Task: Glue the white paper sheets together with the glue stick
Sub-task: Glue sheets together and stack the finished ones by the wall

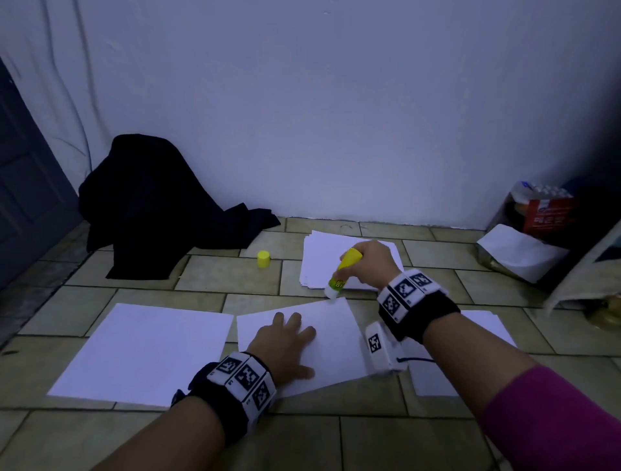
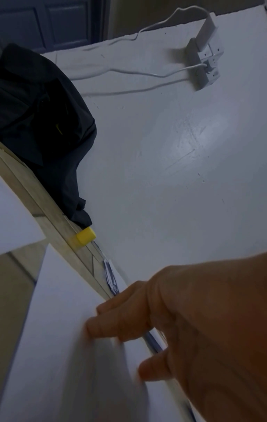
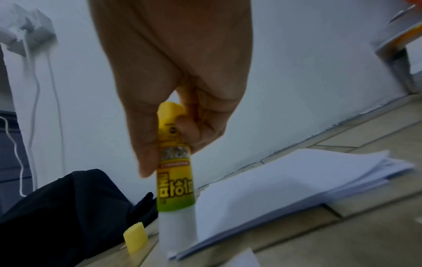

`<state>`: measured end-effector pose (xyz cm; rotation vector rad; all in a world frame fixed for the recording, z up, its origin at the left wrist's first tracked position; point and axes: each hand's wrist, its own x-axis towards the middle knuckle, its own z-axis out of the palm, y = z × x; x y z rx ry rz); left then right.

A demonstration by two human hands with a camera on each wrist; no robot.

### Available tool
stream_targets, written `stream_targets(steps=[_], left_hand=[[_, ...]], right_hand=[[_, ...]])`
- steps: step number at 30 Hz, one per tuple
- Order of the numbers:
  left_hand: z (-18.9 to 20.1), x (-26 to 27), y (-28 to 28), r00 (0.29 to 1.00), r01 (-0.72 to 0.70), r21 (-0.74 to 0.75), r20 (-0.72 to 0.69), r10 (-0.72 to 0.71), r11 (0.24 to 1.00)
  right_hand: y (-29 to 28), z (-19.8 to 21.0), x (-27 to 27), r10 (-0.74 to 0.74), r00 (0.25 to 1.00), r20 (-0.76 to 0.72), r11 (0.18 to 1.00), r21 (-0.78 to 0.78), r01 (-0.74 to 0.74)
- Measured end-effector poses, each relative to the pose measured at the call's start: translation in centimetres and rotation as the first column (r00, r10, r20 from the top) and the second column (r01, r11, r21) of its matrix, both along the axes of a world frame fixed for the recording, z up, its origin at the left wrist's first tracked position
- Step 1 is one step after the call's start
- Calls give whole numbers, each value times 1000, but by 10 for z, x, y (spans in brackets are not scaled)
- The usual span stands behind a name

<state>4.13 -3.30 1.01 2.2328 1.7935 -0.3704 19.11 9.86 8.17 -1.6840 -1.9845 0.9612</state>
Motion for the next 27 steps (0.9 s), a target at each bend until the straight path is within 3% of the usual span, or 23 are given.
stream_targets(steps=[3,9,16,27], left_hand=[[0,1,0,1000,-6,1,0,6,1000],[0,-2,2,1000,-16,28,8,16,999],[-1,-5,1,1000,4,38,-4,-4,999],[12,-14,4,994,96,-13,-55,-96,995]], right_hand=[[-8,-10,2,21,992,123,999,29,-25],[-22,-29,-1,85,989,121,993,73,-94],[-41,-22,14,190,948,256,979,21,-202],[-83,-19,55,324,895,307,946,-75,-317]])
